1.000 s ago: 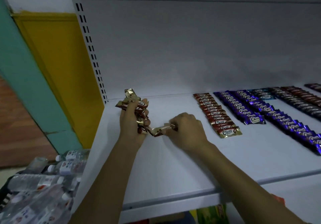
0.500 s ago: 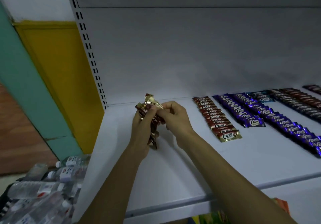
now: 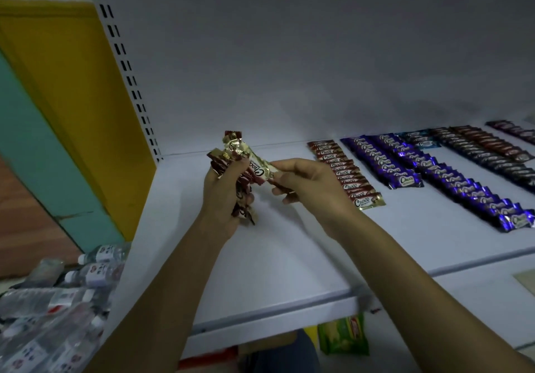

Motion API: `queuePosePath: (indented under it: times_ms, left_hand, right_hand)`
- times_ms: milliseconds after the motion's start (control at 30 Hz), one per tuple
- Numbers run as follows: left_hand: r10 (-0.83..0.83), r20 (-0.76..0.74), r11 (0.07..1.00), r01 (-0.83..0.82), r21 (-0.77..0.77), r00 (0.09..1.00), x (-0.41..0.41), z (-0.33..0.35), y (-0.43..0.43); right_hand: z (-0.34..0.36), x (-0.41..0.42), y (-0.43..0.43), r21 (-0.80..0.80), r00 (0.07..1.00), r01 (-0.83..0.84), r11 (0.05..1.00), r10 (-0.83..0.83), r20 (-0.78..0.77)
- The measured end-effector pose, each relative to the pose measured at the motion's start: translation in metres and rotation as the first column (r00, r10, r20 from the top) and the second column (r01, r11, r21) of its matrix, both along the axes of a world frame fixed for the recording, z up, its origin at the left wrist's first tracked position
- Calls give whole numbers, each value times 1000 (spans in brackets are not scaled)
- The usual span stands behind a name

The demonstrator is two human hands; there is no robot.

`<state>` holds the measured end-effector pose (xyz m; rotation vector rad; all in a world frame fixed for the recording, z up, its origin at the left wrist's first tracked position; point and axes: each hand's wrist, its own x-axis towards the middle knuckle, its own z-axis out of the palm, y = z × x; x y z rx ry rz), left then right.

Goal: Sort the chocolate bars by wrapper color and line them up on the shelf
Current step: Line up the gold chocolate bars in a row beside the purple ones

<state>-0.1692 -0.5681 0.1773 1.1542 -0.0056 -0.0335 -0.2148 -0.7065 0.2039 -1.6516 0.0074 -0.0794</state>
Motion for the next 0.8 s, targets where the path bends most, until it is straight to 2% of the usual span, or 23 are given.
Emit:
queuePosePath:
  times_ms: [167,267,333,433,533,600,700,800]
  left_hand:
    - [-73,21,978,68,199,997,-12,1,-12]
    - [-191,57,917,157,367,980,-23,5,-29]
    - [-252,86,879,191,436,964,-32,9,-48]
    - [-269,120,873,189,449,956,-43,10,-75]
    - [-241,154,869,142,474,958,-48,4,-93]
    - [-234,194,848,103,519,953,-50,-1,-100]
    - [-205,200,880,91,466,958,-53,-7,-103]
    - [-159,189,914,72,400,969,-52,-10,-99]
  right_hand:
    - [-4,-41,-48,-83,992,129,988,-128,14]
    - [-8,-60,-79,-317,988,149,937,-127,87]
    - [-15,-67,-98,-499,986,163,851,-121,115]
    - [-25,-72,-117,-686,985,170,707,-135,106]
    - [-32,-74,-126,-777,982,185,602,-140,125]
    - [-33,-75,-130,-788,984,178,589,-116,136]
    - [-34,-78,-133,-833,993,120,541,-46,113]
    - [-32,-79,-136,-790,987,158,592,-89,131]
